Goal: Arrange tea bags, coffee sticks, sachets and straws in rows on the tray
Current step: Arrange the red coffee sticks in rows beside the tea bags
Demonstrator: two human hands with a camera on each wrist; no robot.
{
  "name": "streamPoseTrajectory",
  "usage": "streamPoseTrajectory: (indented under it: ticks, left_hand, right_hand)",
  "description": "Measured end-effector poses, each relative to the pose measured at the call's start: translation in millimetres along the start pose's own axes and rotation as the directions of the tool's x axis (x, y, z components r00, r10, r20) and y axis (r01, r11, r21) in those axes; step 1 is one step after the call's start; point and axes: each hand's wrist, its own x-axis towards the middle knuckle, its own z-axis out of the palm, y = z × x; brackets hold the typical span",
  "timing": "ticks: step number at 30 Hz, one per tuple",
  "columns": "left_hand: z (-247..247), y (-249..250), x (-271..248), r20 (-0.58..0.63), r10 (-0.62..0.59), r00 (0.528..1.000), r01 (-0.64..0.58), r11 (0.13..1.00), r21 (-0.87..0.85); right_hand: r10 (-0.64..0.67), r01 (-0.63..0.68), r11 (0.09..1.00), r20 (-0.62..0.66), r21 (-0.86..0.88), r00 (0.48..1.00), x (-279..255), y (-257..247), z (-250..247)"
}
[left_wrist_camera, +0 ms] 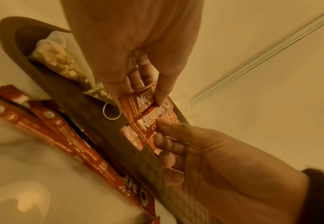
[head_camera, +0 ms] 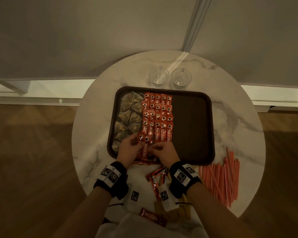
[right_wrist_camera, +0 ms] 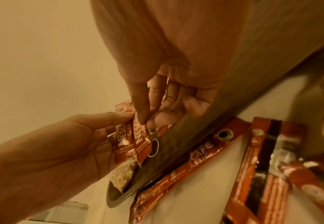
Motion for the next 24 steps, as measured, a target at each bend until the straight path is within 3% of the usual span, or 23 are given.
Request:
streamPoseTrajectory:
  ticks: [4, 8, 16, 24]
  left_hand:
    - [-8.6, 2.8, -0.4, -0.094, 0.098, 0.991, -0.089, 0.992, 0.095]
    - [-18.8, -3.7, -8.0, -0.173, 0.138, 0.975, -0.129, 0.990, 0.061]
    - [-25.8, -27.3, -13.0, -0.123, 0.031, 0.992, -0.026, 0.999, 0.042]
    - [-24.8, -30.4, -15.7, -0.064, 0.010, 0.998, -0.006, 0.998, 0.065]
  right_hand:
    - [0.013, -0.015, 0.999, -0.051, -0.039, 0.999, 8.8, -2.0, -0.3]
    - [0.076, -0.083, 0.993, -0.074, -0.088, 0.994, 20.5, -4.7, -1.3]
    - [0.130, -0.142, 0.979, -0.088, -0.150, 0.988, 42.7, -14.1, 6.9]
    - [0.160, -0.175, 0.967, -0.094, -0.183, 0.983, 46.8, -16.7, 7.7]
